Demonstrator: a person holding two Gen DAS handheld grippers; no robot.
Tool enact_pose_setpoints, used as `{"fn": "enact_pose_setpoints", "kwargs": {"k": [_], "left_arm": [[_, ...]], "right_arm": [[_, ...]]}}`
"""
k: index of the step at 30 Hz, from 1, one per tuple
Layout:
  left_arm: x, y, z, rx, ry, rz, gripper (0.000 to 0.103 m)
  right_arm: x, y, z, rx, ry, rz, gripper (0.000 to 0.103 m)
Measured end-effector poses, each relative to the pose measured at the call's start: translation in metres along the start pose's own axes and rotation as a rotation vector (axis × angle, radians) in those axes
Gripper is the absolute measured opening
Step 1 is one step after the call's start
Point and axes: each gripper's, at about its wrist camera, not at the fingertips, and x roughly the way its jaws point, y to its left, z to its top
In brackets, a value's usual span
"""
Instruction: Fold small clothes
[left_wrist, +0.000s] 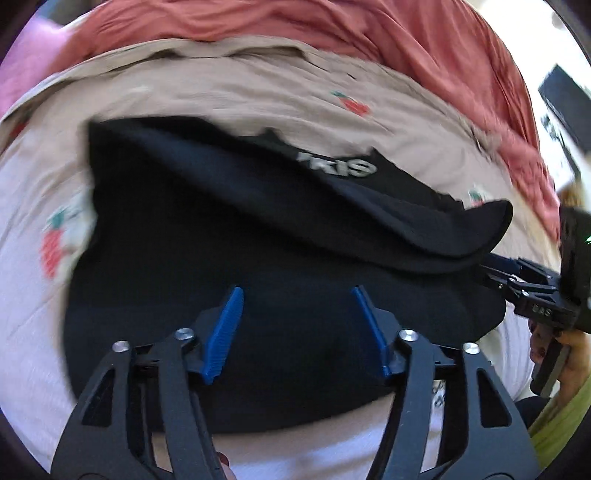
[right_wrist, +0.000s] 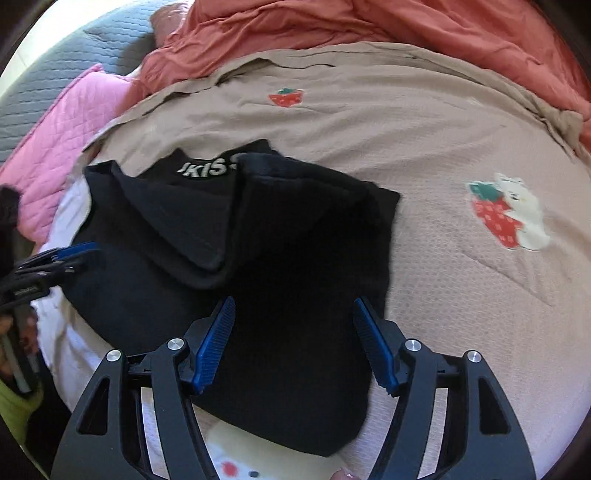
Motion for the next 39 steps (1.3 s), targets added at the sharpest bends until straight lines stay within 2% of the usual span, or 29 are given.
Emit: {"fn": "enact_pose_setpoints", "kwargs": {"k": [4, 7, 12, 17, 22, 24, 29, 31, 37, 39], "left_arm": [[0.022, -0.033, 0.017, 0.037, 0.029, -0.057, 0.057], [0.038, -0.055, 0.026, 0.047, 0.045, -0.063, 0.06], [0.048, -0.076, 0.055, 0.004, 0.028, -0.133, 0.061], [0.041, -0.084, 0.085, -0.03, -0.013, -0.139, 0.062], [0.023, -0.082, 0.095, -0.028, -0.054, -0.126, 0.065], [0.013, -0.069, 0.088, -0.038, -0.062, -0.119, 0.066], [-0.008, -0.026, 0.052, -0.085, -0.079, -0.065, 0.067], [-0.015, -0.006, 0.036, -0.119, -0.075, -0.044, 0.067], [-0.04, 0.039, -0.008, -0.189, -0.082, 0.032, 0.067], [-0.045, 0.053, -0.021, -0.22, -0.077, 0.052, 0.067]], "right_arm": [[-0.007, -0.019, 0.002, 0.117, -0.034, 0.07, 0.069], [-0.013, -0.033, 0.003, 0.192, -0.054, 0.075, 0.069], [-0.022, -0.05, 0.003, 0.238, -0.075, -0.028, 0.071], [-0.02, -0.058, 0.002, 0.266, -0.074, -0.047, 0.071], [-0.012, -0.048, 0.002, 0.19, -0.075, -0.135, 0.073], [-0.004, -0.046, 0.002, 0.17, -0.077, -0.181, 0.074], [0.01, -0.043, 0.01, 0.169, -0.101, -0.181, 0.079], [0.011, -0.046, 0.015, 0.18, -0.127, -0.214, 0.079], [0.006, -0.081, 0.016, 0.353, -0.175, -0.26, 0.089], [0.004, -0.089, 0.013, 0.384, -0.171, -0.355, 0.091]]}}
